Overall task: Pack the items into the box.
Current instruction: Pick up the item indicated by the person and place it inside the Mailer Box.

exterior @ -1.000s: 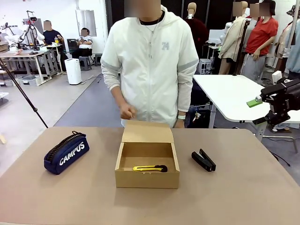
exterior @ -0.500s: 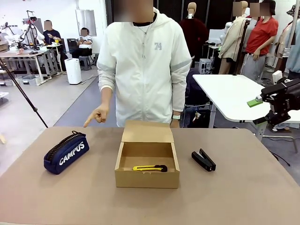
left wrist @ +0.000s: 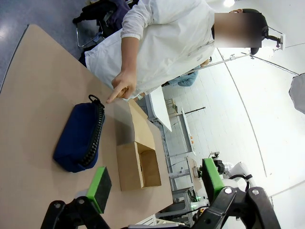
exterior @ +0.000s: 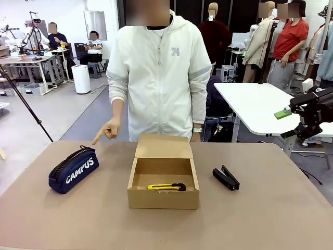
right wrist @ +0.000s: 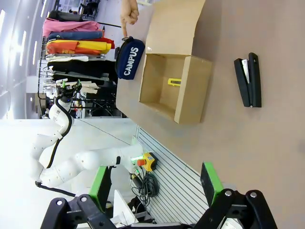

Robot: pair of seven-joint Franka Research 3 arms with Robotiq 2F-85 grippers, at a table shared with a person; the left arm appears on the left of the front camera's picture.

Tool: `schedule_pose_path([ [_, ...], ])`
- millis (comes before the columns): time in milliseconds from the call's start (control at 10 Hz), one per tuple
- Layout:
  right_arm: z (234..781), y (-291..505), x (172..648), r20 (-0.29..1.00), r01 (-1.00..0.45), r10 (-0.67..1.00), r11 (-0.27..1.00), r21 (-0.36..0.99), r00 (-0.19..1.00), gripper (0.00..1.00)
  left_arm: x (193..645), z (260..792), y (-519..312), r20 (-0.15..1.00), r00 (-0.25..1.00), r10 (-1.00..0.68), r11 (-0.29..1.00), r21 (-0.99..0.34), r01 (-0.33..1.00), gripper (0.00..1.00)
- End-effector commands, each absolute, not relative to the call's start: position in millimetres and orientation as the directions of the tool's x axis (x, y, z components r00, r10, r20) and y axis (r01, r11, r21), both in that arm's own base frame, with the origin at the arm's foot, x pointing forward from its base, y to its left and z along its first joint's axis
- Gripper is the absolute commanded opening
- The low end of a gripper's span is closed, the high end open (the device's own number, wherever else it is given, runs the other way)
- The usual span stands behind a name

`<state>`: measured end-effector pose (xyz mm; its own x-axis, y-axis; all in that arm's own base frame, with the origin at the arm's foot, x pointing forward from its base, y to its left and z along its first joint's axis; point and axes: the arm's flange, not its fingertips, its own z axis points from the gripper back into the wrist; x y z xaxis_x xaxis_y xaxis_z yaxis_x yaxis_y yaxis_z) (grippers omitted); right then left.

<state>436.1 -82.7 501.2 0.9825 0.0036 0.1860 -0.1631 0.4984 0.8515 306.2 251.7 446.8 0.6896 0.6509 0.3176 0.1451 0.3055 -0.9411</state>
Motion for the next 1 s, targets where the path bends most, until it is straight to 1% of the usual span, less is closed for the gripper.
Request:
schedule_pose_path([
  [0,505,-83,436,0.173,-0.157,0.013,0.497,0.853,0.985,1.00,306,450,251,0.318,0.681,0.659,0.294,-0.943,0.156,1.00],
  [100,505,-83,436,0.173,-0.157,0.013,0.497,0.853,0.985,1.00,306,447,252,0.318,0.690,0.651,0.305,-0.941,0.145,1.00],
  [200,505,-83,436,0.173,-0.157,0.013,0.497,0.853,0.985,1.00,318,455,231,0.369,0.716,0.593,0.415,-0.902,0.121,1.00],
  [300,505,-83,436,0.173,-0.157,0.013,0.497,0.853,0.985,1.00,343,471,199,0.415,0.785,0.460,0.522,-0.841,0.139,1.00],
  [400,505,-83,436,0.173,-0.157,0.013,0.497,0.853,0.985,1.00,380,480,162,0.446,0.807,0.387,0.667,-0.739,0.089,1.00],
  [500,505,-83,436,0.173,-0.157,0.013,0.497,0.853,0.985,1.00,414,485,128,0.457,0.868,0.194,0.791,-0.596,0.138,1.00],
  [600,505,-83,436,0.173,-0.157,0.013,0.497,0.853,0.985,1.00,436,484,94,0.442,0.894,0.074,0.857,-0.486,0.170,1.00],
  [700,505,-83,436,0.173,-0.157,0.013,0.497,0.853,0.985,1.00,452,475,57,0.447,0.894,-0.029,0.925,-0.328,0.194,1.00],
  [800,505,-83,436,0.173,-0.157,0.013,0.497,0.853,0.985,1.00,459,471,28,0.473,0.873,-0.120,0.953,-0.191,0.235,1.00],
  [900,505,-83,436,0.173,-0.157,0.013,0.497,0.853,0.985,1.00,461,465,6,0.515,0.799,-0.311,0.934,0.010,0.357,1.00],
])
